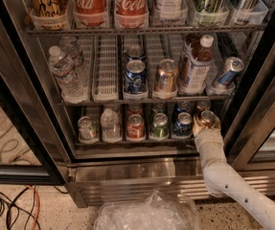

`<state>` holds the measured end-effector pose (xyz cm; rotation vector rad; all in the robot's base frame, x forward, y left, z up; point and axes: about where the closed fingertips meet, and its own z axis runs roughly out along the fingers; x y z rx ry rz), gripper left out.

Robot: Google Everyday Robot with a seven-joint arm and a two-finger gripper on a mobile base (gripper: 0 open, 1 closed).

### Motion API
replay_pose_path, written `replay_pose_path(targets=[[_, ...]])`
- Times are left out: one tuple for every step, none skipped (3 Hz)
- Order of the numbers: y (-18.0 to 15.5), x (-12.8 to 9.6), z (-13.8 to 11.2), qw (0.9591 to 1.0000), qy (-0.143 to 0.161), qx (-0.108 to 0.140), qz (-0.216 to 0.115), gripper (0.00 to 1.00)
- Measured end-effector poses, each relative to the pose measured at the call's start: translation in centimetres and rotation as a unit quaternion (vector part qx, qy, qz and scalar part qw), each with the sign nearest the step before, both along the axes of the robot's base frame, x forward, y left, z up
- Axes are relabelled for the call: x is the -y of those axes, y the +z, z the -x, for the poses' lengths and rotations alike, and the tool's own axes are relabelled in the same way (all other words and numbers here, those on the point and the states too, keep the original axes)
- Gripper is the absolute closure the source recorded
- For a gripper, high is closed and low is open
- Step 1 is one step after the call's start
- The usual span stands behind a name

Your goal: Pick orange can from bottom shelf of fridge

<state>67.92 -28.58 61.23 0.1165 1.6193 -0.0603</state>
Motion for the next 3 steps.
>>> replay_pose_path(targets=[[0.0,0.0,0.0,1.0,0.0,0.0,0.0,0.88],[2.4,-0.3,1.1,0.9997,0.014,0.019,-0.002,1.0],[3.4,-0.6,1.6,0.9994,0.021,0.026,-0.002,1.0]])
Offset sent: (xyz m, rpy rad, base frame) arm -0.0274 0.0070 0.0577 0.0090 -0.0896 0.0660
